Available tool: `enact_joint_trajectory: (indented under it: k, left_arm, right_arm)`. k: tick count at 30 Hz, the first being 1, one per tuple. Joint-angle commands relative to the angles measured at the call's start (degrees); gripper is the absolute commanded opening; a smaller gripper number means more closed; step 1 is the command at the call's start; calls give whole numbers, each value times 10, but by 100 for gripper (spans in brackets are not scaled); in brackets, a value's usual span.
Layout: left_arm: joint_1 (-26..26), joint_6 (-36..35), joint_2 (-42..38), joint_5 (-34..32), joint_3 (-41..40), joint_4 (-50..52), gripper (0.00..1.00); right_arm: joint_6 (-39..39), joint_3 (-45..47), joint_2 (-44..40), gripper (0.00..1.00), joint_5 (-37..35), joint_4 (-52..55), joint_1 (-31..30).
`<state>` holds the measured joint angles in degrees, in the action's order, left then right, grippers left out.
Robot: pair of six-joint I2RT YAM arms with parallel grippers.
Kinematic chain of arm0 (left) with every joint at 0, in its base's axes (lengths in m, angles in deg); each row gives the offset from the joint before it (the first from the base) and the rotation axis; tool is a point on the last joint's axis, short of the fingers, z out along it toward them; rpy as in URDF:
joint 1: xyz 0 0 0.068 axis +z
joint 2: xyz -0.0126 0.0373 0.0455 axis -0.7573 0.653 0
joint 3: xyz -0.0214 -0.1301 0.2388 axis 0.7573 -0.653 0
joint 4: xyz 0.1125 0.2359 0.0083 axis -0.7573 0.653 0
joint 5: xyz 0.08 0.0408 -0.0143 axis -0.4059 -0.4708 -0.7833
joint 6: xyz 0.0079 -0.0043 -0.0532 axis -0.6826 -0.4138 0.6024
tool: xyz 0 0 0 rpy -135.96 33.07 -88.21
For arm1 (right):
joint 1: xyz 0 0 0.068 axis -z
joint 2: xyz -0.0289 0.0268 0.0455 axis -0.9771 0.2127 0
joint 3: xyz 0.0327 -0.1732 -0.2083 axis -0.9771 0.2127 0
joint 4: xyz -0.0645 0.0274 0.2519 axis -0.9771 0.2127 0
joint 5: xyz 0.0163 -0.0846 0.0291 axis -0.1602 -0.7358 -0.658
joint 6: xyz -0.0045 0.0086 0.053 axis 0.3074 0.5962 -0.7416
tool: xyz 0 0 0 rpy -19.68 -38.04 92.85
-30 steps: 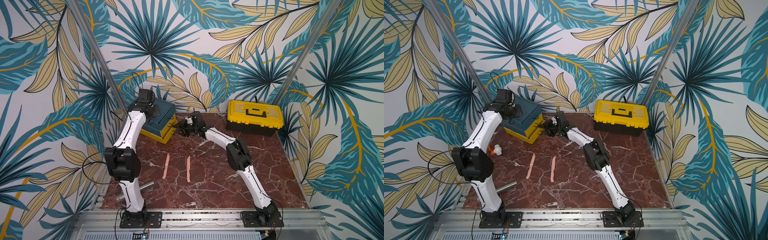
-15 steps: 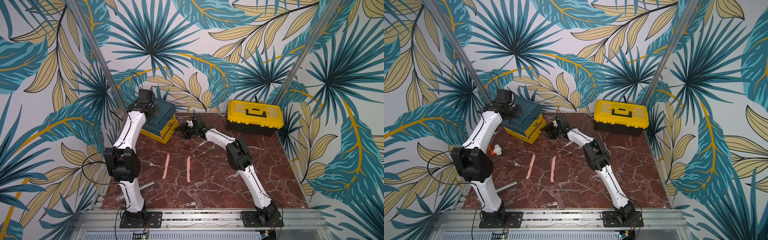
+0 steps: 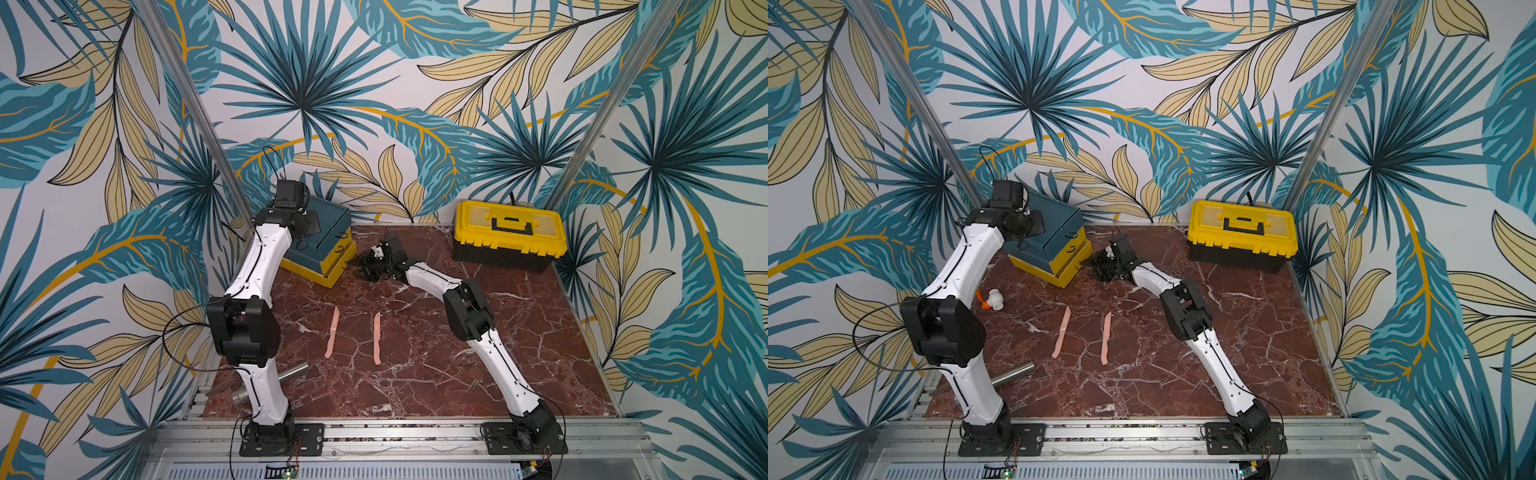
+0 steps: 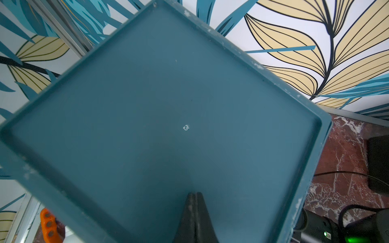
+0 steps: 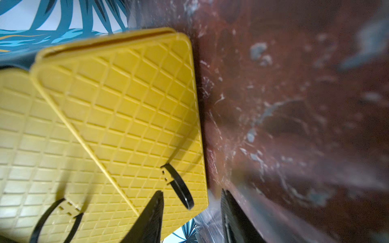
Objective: Place the fruit knives into the drawer by color
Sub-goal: Open the drawer in the storage box.
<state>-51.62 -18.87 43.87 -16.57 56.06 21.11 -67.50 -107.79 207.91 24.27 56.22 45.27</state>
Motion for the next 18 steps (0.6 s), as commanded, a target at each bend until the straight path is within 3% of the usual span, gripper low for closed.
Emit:
enact_joint_trajectory:
  k: [1, 8, 12, 18]
  left_arm:
    - [4, -7, 34, 19, -42, 123, 0]
    - [4, -7, 31, 19, -52, 121, 0]
    - [4, -8, 32, 20, -55, 120, 0]
    - [3, -8, 32, 20, -60, 119, 0]
  right_arm:
    - [-19, -21, 25, 45, -6, -24, -4]
    - [-42, -64, 62, 38, -7, -42, -6]
    - [-56, -79, 76, 24, -2, -58, -7]
    - [-63, -72, 77, 17, -6, -76, -6]
